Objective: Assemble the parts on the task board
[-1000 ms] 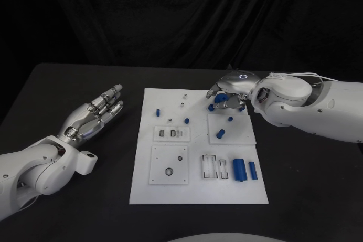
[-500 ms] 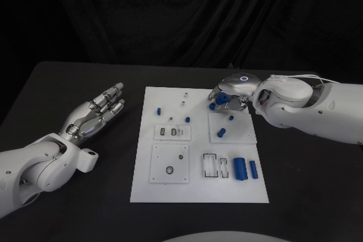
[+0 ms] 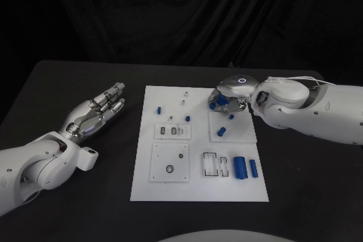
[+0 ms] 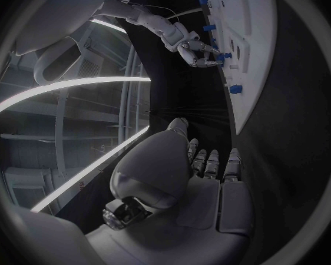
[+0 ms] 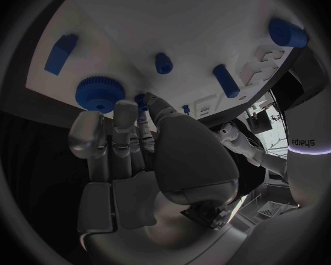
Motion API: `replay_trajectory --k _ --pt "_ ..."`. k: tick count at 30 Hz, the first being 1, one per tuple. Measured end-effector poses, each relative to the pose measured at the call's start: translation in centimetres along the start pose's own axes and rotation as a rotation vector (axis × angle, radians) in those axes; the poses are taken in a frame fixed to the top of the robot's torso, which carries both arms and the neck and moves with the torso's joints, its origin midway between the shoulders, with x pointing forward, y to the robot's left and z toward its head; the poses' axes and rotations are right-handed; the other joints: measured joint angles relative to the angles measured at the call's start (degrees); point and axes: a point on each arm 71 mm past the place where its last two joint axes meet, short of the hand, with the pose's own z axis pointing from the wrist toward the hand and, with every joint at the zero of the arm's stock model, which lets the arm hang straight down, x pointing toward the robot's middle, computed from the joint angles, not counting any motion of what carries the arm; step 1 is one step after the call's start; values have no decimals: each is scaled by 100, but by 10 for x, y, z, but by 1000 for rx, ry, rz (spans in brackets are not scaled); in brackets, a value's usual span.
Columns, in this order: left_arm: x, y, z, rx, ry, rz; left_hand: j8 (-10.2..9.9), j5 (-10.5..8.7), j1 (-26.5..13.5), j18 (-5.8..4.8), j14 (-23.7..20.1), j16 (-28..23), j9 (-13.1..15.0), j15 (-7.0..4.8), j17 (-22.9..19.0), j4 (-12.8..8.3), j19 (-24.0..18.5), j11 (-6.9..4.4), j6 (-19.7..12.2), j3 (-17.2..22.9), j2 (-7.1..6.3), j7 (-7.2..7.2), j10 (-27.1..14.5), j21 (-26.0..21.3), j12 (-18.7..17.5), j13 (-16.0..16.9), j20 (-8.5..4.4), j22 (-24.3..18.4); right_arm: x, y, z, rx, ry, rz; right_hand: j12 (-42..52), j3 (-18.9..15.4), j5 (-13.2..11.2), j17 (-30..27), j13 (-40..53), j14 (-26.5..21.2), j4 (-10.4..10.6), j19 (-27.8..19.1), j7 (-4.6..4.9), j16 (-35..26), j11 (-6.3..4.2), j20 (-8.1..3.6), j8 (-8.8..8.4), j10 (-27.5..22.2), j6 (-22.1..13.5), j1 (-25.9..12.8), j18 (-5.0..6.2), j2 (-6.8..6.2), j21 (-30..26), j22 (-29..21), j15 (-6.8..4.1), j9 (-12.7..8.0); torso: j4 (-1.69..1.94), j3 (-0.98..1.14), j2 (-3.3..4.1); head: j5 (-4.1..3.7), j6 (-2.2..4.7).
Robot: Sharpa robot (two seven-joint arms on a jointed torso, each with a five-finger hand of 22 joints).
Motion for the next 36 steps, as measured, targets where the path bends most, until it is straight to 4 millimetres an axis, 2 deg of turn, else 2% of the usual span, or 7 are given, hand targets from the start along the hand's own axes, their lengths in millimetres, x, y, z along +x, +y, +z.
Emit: replay_trajectory --k 6,14,22,25,27,34,36 --pt "0 1 1 -1 3 -1 0 0 0 0 0 0 2 0 0 9 0 0 20 9 0 21 0 0 0 1 0 0 1 1 2 -12 -7 1 95 375 67 927 -1 257 -14 325 46 664 -74 -78 203 339 449 143 -226 7 525 726 -113 203 -4 -2 -2 10 -15" --pt "0 1 2 -1 8 -4 0 0 0 0 0 0 7 41 1 16 -21 0 41 16 0 41 0 0 0 2 20 1 1 3 4 -27 -17 1 105 583 -28 1078 -37 257 90 333 82 751 -145 -87 253 660 631 111 -225 -25 622 887 -113 370 -1 -7 -8 5 -36" --pt "-1 2 3 -2 11 -5 0 0 0 0 0 0 6 42 2 32 -21 0 41 32 0 41 0 0 0 3 20 2 -1 7 7 -46 -39 3 205 707 -136 1241 -15 307 43 406 94 864 -226 -160 377 1203 991 181 -224 -93 765 1114 -163 416 1 -10 -11 6 -27" --pt "0 2 3 -1 13 -6 0 0 0 1 0 0 6 41 3 32 0 -1 41 32 0 41 0 0 0 4 41 2 -2 10 6 -57 -53 11 192 720 -163 1313 -27 337 29 426 91 906 -215 -179 414 1418 1006 183 -224 -92 821 1174 -193 415 1 -11 -12 -5 -8" --pt "0 2 4 -1 14 -6 0 43 0 1 0 0 10 41 3 48 0 42 95 66 0 50 0 0 0 4 41 2 -3 12 5 -63 -62 17 173 728 -180 1347 -30 337 21 446 104 906 -228 -158 444 1487 1020 185 -317 -90 821 1175 -193 415 1 -12 -12 -8 18" --pt "1 2 4 0 14 -7 24 67 23 1 0 0 16 -44 4 72 -20 43 155 104 -23 50 1 0 0 3 -86 3 -25 22 17 -90 -115 17 160 728 -185 1364 -31 359 20 446 109 928 -227 -158 472 1527 1042 191 -316 -84 842 1175 -171 415 -1 -12 -15 27 92" --pt "2 1 4 2 13 -7 24 127 68 0 -1 0 16 -129 4 72 -3 -177 155 165 -68 50 0 0 0 2 -175 2 -31 27 23 -100 -127 21 147 728 -185 1351 -38 388 20 470 112 928 -226 -135 476 1527 1047 201 -317 -79 842 1175 -141 415 2 -12 -15 29 101"
